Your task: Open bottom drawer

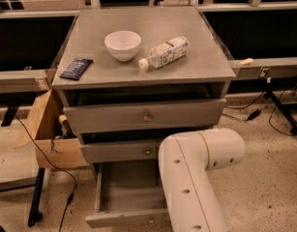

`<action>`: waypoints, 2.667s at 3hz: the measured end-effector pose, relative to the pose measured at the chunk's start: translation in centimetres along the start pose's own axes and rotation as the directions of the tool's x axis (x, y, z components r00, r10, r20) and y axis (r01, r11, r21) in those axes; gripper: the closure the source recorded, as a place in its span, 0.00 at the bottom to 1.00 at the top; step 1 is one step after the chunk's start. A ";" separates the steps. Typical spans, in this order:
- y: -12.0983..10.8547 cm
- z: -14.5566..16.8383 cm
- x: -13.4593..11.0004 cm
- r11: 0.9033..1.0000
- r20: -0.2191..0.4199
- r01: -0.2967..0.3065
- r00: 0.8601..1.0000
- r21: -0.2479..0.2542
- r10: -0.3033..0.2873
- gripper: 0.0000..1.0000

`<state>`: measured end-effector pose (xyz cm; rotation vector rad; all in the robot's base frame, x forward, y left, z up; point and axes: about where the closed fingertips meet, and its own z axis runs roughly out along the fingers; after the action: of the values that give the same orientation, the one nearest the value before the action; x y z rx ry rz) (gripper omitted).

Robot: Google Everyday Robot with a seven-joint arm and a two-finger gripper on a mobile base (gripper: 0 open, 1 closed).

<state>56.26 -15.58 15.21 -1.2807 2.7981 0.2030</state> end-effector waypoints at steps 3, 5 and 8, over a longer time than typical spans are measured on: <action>0.3 -0.5 0.9 0.999 0.031 -0.040 0.999 0.013 0.040 0.42; 0.1 -3.3 3.7 0.938 0.234 -0.336 0.922 0.090 0.308 0.95; -0.9 -6.2 5.5 0.856 0.396 -0.514 0.799 0.058 0.453 1.00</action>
Offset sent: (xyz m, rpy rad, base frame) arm -0.0442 -0.0166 0.0060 0.0273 -0.0127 -0.0381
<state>53.33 -21.16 20.69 -0.4033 2.6716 0.2034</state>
